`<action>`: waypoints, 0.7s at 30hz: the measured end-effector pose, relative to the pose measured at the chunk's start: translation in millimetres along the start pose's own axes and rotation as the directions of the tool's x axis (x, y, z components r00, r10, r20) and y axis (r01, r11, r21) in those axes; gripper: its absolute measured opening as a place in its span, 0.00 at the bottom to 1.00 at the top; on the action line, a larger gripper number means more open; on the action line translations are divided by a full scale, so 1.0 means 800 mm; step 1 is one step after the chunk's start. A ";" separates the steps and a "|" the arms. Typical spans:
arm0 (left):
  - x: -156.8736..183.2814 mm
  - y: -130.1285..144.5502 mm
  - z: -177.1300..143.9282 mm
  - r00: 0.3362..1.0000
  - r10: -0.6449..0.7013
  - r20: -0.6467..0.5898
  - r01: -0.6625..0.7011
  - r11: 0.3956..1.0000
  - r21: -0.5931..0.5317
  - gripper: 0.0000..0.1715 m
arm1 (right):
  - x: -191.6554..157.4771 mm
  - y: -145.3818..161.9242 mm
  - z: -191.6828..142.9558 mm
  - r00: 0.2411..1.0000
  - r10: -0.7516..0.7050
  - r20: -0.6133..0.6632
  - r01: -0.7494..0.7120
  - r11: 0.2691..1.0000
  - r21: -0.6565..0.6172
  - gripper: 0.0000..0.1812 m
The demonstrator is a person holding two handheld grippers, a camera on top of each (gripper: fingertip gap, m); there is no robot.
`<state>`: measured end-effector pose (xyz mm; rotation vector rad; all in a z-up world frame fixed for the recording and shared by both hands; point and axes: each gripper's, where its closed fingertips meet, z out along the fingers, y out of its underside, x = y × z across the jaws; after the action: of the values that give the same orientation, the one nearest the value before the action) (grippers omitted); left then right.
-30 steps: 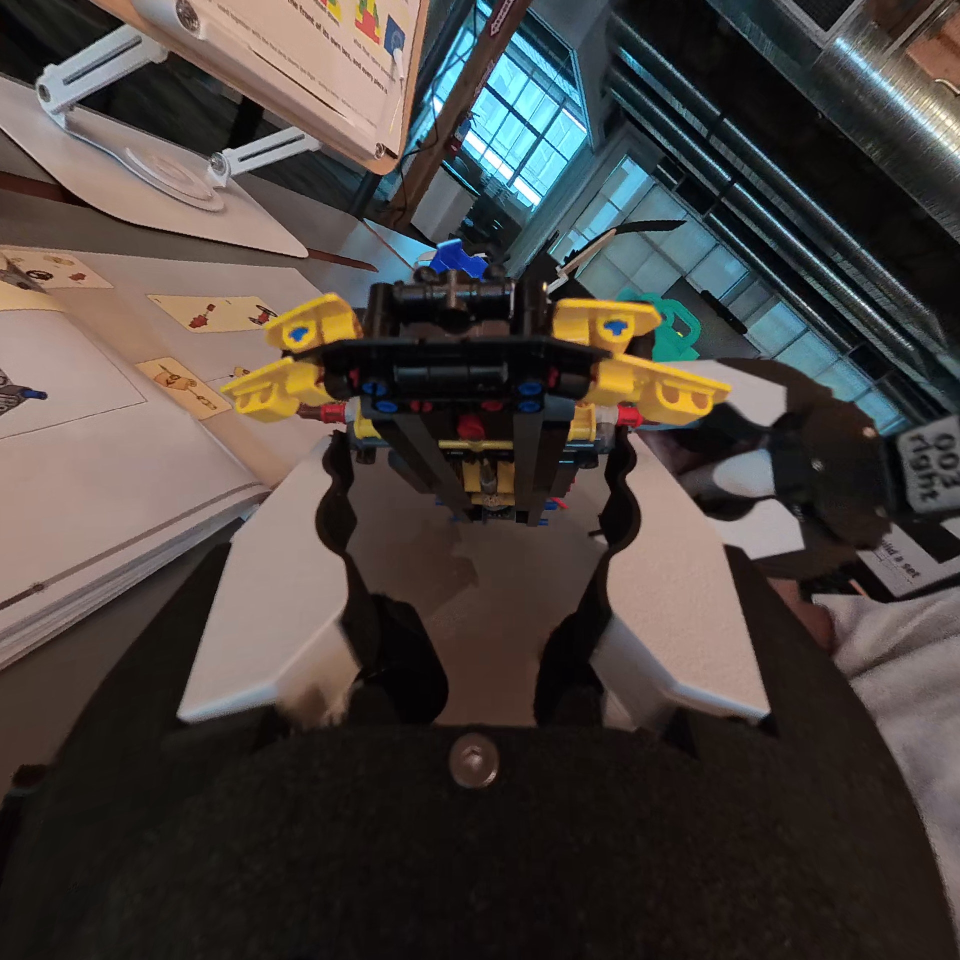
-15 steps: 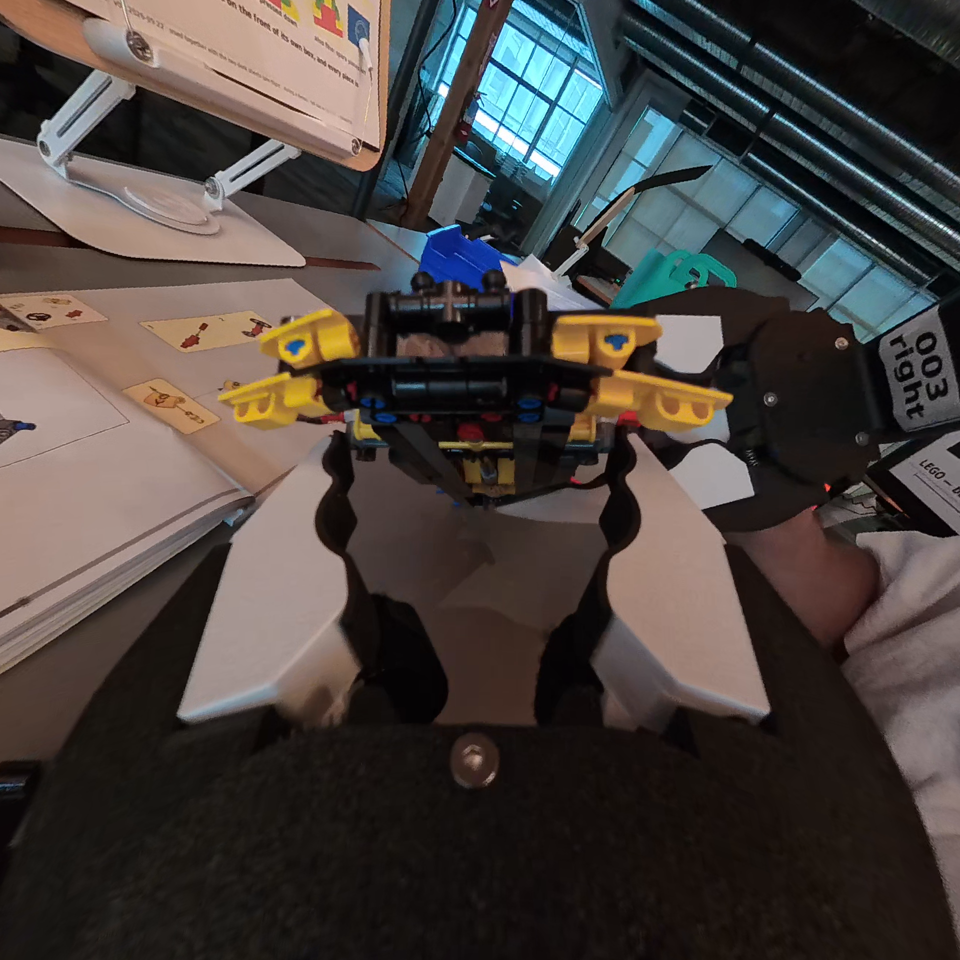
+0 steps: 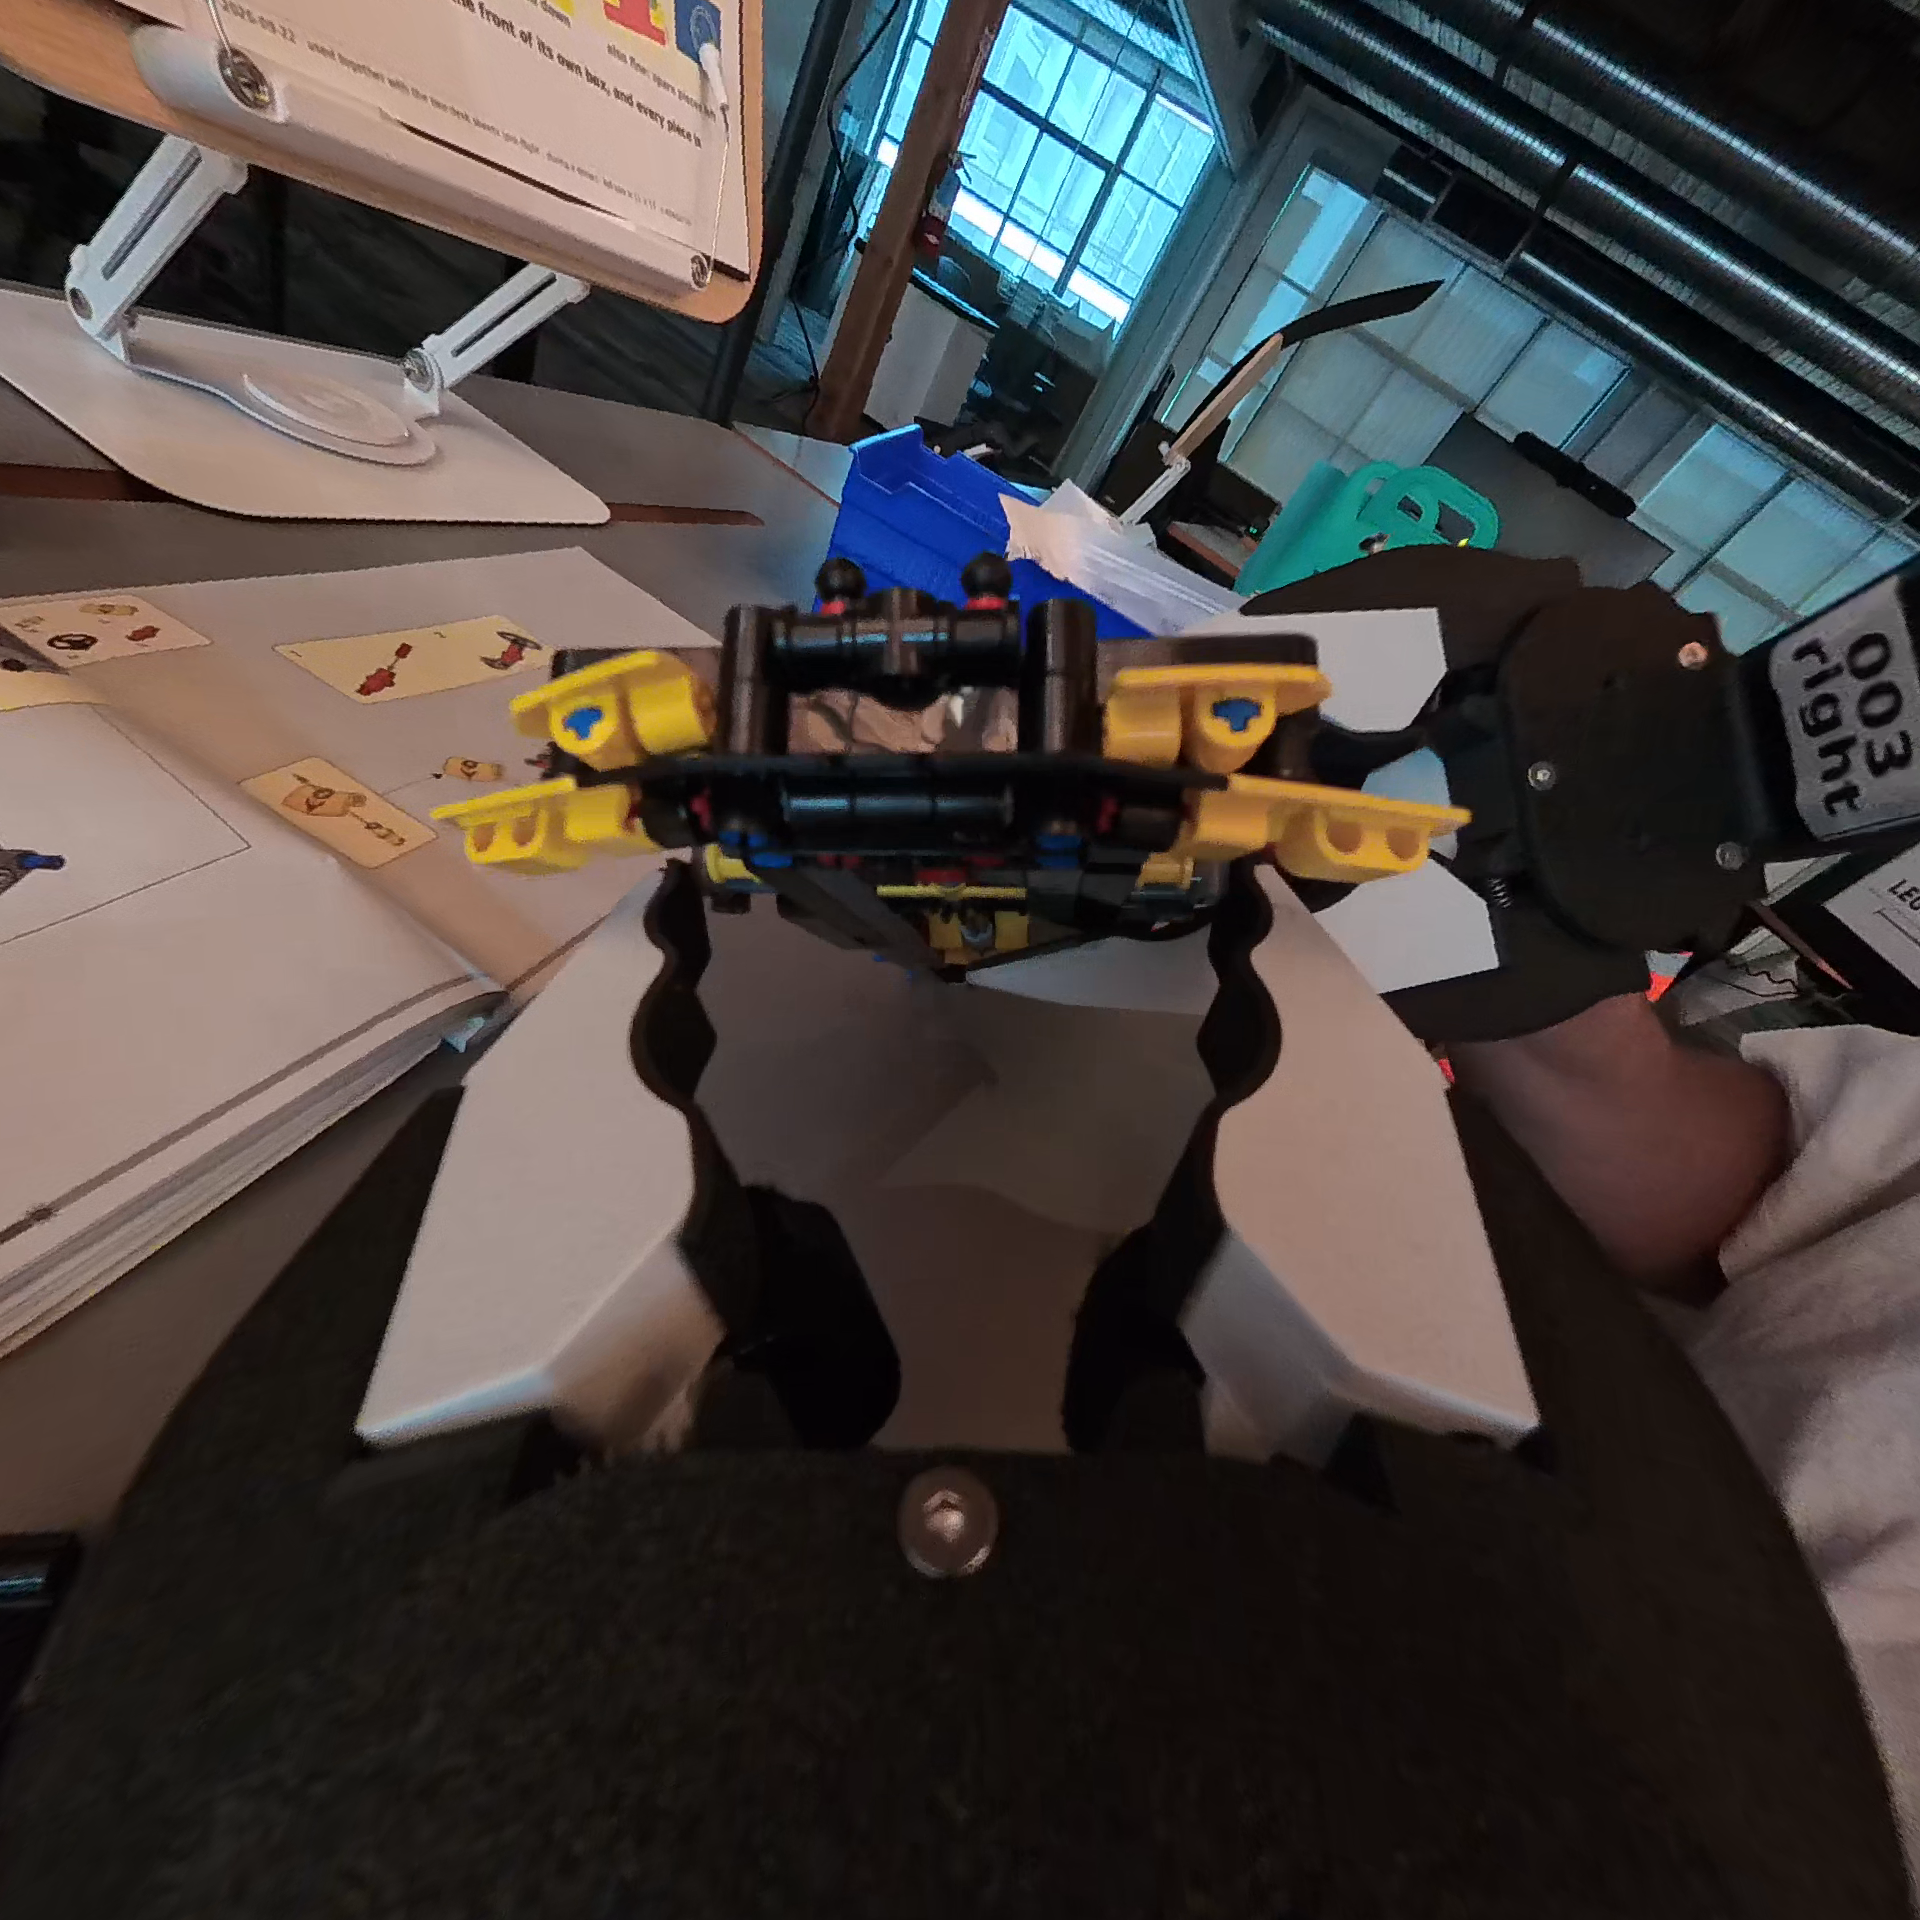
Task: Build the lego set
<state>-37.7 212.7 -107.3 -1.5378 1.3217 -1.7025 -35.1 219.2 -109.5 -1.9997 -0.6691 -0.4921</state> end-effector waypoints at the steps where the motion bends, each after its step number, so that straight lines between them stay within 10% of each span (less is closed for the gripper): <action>1: 0.000 0.000 0.000 1.000 -0.003 0.000 0.003 1.000 -0.001 0.55 | 0.000 0.000 0.000 1.000 0.014 -0.001 -0.014 1.000 0.007 0.21; 21: -0.003 0.012 0.003 1.000 0.016 0.025 -0.015 0.999 -0.047 0.55 | 0.001 0.008 -0.004 0.987 -0.111 -0.113 0.108 0.994 -0.029 0.19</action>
<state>-36.9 209.9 -116.7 -1.5661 1.3661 -1.6475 -30.4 214.1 -111.7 -1.9465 -0.7072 -0.6777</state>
